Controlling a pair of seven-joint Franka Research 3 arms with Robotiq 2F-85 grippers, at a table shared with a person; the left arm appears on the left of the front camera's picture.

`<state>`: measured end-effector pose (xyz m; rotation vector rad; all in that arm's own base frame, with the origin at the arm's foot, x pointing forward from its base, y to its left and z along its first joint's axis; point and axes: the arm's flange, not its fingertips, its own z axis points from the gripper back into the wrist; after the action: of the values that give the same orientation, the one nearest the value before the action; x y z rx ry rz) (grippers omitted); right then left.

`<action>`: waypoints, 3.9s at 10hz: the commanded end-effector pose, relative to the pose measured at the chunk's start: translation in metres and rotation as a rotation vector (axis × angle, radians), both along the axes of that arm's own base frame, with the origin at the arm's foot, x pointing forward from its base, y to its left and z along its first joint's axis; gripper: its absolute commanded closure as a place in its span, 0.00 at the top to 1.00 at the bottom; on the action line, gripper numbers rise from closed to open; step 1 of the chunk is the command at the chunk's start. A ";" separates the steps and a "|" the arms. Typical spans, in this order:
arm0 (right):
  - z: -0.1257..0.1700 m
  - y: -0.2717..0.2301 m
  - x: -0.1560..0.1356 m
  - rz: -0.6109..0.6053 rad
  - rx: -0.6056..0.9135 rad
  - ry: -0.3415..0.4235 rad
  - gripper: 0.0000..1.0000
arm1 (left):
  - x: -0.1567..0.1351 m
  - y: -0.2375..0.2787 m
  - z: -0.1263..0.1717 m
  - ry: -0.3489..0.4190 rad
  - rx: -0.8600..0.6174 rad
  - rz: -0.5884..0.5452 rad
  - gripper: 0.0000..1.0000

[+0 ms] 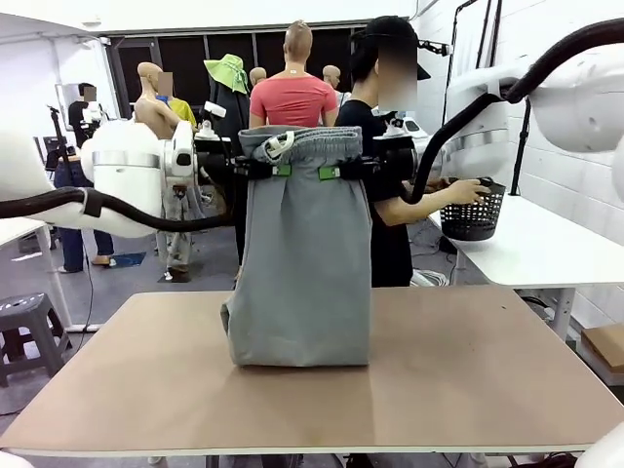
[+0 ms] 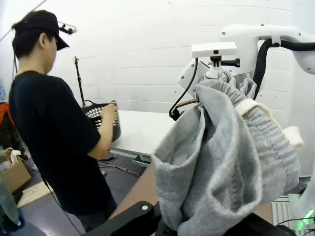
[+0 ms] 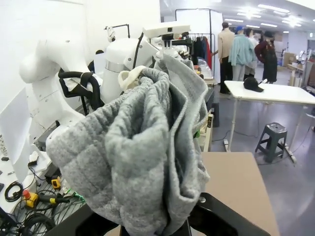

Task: Fold the training pants.
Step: Fold the Training pants in half.

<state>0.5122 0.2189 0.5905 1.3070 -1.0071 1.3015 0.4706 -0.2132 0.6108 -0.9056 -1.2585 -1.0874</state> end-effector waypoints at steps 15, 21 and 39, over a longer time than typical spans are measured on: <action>0.032 -0.008 0.133 -0.120 -0.070 0.045 0.00 | 0.151 -0.003 0.048 -0.034 0.025 0.025 0.00; -0.027 -0.012 0.140 -0.087 -0.088 0.121 0.00 | 0.176 0.016 -0.016 -0.019 -0.039 0.053 0.00; -0.130 -0.010 0.012 -0.014 -0.063 0.580 0.00 | 0.005 0.004 -0.119 0.670 -0.091 -0.023 0.00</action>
<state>0.5394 0.2130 0.4640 1.4623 -0.5806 0.9133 0.4921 -0.2120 0.4890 -1.2135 -0.8025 -0.7113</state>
